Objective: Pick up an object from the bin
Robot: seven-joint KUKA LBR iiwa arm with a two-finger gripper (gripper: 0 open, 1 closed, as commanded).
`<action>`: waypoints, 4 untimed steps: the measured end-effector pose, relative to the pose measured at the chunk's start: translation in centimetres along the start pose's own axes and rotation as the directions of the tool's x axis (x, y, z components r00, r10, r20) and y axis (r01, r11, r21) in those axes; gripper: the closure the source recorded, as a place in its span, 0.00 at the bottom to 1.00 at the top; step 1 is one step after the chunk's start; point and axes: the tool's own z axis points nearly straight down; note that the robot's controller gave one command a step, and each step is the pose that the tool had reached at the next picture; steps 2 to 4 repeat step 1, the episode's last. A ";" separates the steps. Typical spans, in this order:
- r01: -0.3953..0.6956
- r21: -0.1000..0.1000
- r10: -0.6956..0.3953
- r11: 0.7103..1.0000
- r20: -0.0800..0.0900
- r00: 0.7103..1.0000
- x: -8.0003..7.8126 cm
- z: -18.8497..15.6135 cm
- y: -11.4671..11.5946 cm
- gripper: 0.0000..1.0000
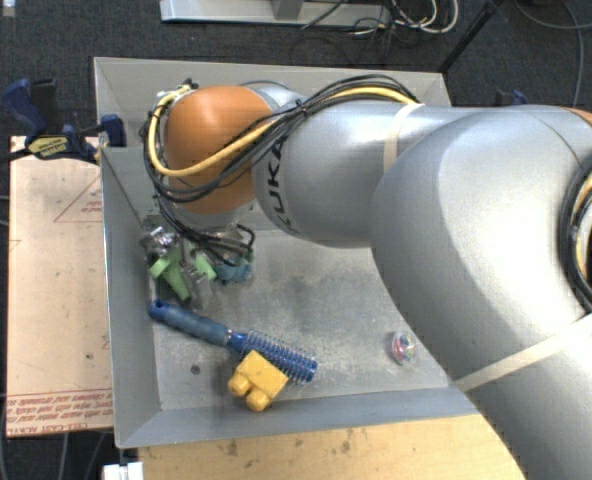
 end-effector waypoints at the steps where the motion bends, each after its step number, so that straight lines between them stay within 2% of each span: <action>1: 0.057 0.001 -0.057 0.998 0.004 0.998 1.4 -16.1 -1.1 1.00; 4: 0.057 0.001 -0.057 0.998 0.004 0.998 1.4 -16.1 -1.1 1.00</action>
Offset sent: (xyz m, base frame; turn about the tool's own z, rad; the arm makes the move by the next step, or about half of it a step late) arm -0.0087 -0.0176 0.1553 -0.0603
